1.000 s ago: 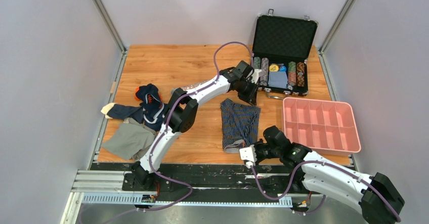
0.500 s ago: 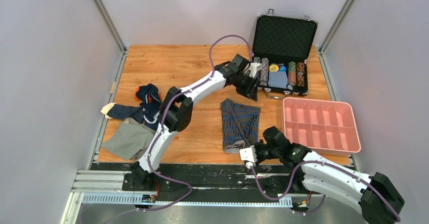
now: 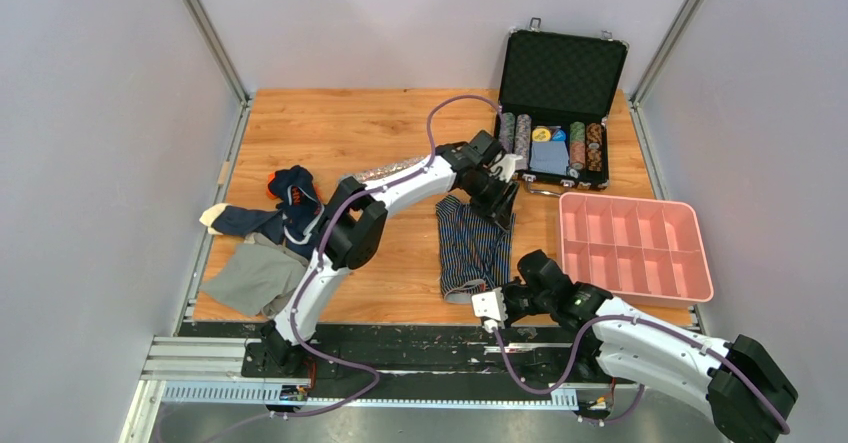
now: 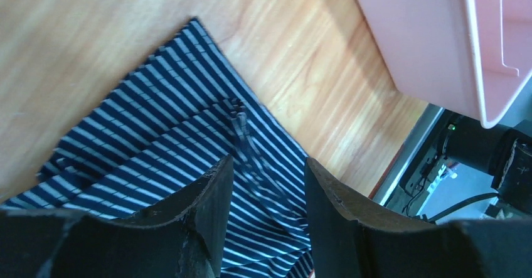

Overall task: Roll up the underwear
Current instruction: Fold the underwear at the center of the board.

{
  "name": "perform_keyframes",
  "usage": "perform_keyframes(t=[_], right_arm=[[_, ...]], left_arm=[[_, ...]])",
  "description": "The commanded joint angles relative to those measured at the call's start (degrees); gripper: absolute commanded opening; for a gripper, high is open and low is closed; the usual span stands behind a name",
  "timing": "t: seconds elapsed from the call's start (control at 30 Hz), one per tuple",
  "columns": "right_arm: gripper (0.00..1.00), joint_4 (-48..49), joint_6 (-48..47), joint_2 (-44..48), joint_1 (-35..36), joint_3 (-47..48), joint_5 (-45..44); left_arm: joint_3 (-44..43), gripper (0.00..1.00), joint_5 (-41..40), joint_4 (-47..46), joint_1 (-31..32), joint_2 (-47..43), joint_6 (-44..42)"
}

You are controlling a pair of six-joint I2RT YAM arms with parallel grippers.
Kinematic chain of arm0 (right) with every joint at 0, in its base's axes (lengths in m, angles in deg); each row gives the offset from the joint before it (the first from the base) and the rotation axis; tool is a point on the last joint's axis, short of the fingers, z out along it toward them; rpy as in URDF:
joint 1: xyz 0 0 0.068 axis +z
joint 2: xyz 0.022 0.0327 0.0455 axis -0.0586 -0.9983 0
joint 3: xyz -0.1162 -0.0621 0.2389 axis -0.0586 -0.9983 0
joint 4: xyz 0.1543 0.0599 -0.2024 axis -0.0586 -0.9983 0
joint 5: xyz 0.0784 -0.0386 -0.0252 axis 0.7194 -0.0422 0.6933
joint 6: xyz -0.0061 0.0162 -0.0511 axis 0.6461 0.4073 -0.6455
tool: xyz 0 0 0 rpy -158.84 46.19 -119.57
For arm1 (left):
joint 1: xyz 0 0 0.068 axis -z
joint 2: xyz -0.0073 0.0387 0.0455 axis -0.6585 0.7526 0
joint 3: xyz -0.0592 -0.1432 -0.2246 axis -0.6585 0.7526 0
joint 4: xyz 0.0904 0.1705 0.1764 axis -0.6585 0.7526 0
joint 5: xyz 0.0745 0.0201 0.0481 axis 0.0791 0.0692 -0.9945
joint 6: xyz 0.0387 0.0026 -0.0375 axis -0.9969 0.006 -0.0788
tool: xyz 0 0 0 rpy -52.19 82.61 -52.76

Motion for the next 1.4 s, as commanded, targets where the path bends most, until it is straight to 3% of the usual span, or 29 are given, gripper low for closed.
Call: perform_keyframes(t=[0.0, 0.43, 0.67, 1.0, 1.37], right_arm=[[0.08, 0.18, 0.06, 0.11, -0.13, 1.36, 0.13], [0.06, 0.27, 0.32, -0.92, -0.13, 2.43, 0.82], [0.07, 0.60, 0.04, -1.68, -0.13, 2.93, 1.39], [0.07, 0.75, 0.29, -2.22, -0.13, 3.43, 1.04], [0.07, 0.86, 0.39, -3.10, -0.13, 3.73, 2.06]], left_arm=[[-3.52, 0.53, -2.79, 0.82, 1.88, 0.26, 0.35], [-6.72, 0.39, -8.82, 3.23, 2.34, 2.14, 0.18], [-4.63, 0.50, -11.66, 3.19, 2.28, -4.40, -0.13], [-4.82, 0.46, -7.00, 3.30, 2.24, 1.99, 0.20], [-7.90, 0.41, -8.05, 1.87, 2.26, 5.89, -0.09]])
